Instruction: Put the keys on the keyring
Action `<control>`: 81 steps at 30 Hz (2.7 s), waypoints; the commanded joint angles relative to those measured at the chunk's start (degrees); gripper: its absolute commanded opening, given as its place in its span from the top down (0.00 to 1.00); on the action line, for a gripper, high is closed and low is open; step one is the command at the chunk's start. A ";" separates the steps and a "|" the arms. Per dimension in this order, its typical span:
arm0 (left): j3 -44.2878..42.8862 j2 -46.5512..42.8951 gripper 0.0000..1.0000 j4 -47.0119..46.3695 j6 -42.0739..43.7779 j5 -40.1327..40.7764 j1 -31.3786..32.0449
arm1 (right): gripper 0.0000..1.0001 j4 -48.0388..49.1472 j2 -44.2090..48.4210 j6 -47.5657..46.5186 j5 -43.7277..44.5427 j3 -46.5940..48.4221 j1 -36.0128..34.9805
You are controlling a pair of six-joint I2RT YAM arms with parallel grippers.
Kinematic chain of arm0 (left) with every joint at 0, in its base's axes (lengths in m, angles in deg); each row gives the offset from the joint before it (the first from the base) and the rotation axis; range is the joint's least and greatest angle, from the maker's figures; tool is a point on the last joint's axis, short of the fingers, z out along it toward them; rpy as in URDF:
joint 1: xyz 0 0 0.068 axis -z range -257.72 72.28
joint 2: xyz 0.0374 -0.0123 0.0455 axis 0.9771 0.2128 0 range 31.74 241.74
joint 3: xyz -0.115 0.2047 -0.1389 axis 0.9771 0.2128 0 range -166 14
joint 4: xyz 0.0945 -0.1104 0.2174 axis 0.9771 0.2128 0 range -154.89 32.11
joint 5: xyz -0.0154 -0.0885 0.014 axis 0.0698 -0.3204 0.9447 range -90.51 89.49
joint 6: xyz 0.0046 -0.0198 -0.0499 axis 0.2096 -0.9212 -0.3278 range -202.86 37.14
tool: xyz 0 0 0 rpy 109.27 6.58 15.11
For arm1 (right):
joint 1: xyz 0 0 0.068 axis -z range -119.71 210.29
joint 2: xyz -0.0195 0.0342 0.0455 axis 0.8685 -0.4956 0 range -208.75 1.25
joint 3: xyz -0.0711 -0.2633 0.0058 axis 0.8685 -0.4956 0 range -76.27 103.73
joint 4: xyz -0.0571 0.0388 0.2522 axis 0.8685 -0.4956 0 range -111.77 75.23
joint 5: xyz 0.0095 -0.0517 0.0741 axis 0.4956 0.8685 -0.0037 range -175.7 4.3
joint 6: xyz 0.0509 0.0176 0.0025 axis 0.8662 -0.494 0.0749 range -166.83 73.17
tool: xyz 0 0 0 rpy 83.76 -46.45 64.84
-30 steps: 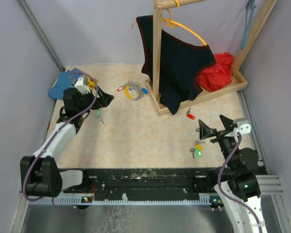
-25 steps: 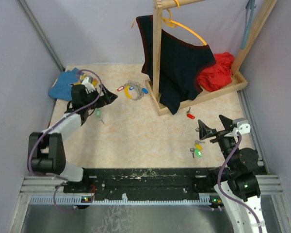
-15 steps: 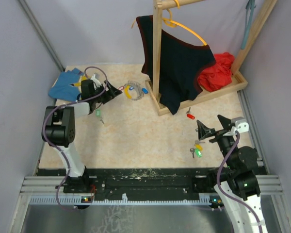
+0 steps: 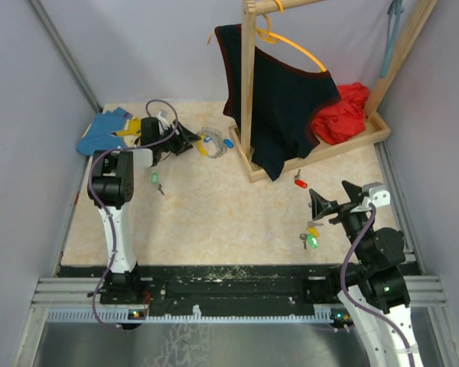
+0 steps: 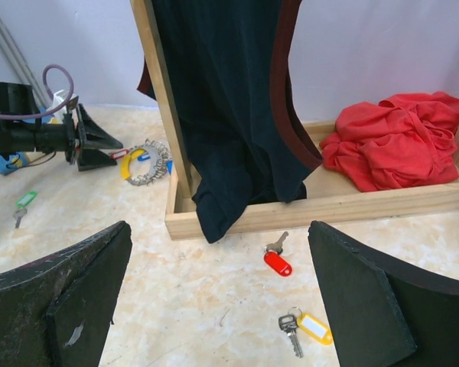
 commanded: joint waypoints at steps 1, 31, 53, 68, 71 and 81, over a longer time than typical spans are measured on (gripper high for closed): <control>-4.39 4.31 0.31 4.02 -1.22 -0.56 0.55 | 0.01 2.22 -0.80 -0.73 -0.50 0.38 0.15; -8.85 11.93 0.65 -5.51 -12.42 -10.41 5.47 | 0.01 2.23 -1.67 -0.95 -0.82 0.42 0.15; 16.76 -17.76 1.00 1.66 -0.38 -6.24 5.76 | 0.01 2.67 -2.35 0.05 -6.21 1.37 0.15; 21.64 -35.92 1.00 26.39 12.72 -5.79 8.06 | 0.01 7.05 -9.56 6.80 -16.41 2.20 0.21; 21.26 -38.81 1.00 30.33 16.45 -7.41 8.06 | 0.01 10.98 -10.90 6.76 -22.94 0.02 0.20; 9.78 -39.14 1.00 56.10 35.55 1.51 14.46 | 0.06 30.62 -25.17 10.27 -30.15 -6.58 -0.61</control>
